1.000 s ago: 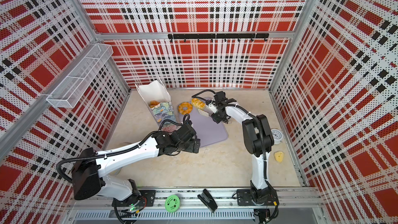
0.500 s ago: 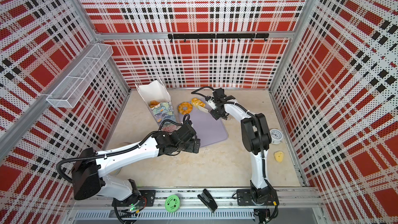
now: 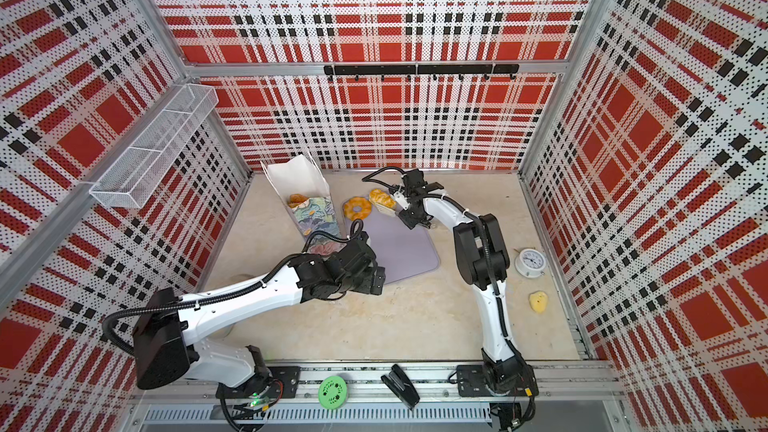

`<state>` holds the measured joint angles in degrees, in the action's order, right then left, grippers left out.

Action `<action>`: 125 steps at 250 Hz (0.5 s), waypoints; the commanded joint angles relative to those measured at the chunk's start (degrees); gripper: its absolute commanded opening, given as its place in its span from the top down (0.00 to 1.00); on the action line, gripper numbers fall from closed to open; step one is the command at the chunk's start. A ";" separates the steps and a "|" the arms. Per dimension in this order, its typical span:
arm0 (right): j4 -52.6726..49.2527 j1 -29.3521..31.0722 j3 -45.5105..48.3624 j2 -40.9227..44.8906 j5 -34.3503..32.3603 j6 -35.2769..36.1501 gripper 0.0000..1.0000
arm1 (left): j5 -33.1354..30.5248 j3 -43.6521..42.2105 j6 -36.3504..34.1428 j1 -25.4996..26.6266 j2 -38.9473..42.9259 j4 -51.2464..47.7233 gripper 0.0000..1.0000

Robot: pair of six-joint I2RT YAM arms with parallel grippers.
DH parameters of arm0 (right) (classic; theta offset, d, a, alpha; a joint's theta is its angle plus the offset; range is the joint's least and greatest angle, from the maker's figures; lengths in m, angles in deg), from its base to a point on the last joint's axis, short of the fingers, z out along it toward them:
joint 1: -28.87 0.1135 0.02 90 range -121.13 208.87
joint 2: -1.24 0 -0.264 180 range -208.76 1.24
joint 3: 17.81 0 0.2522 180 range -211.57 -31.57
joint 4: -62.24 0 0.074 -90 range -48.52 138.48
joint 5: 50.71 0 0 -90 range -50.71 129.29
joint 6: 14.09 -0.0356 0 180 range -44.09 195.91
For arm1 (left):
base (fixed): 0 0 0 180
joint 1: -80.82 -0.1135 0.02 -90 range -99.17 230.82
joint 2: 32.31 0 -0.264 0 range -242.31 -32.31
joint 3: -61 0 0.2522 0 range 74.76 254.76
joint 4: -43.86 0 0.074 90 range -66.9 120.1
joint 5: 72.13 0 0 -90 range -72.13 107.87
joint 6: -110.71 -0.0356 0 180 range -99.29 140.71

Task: Place the fake bread into the paper bag
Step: 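Close the right tongs on the braided bun and lift it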

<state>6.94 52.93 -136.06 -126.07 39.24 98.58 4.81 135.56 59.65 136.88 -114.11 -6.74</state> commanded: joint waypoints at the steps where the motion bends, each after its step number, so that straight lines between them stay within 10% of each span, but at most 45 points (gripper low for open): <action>1: 0.34 0.49 -2.78 -1.58 0.32 0.44 0.46 | -2.40 -0.77 0.93 0.42 2.09 0.45 0.01; 125: -2.55 1.35 -2.48 -2.46 -1.34 1.23 0.58 | -4.32 -2.35 2.36 0.03 4.14 -0.60 0.01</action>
<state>3.88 53.80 -139.14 -129.13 38.52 98.85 2.38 133.94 60.89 136.88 -111.31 -6.80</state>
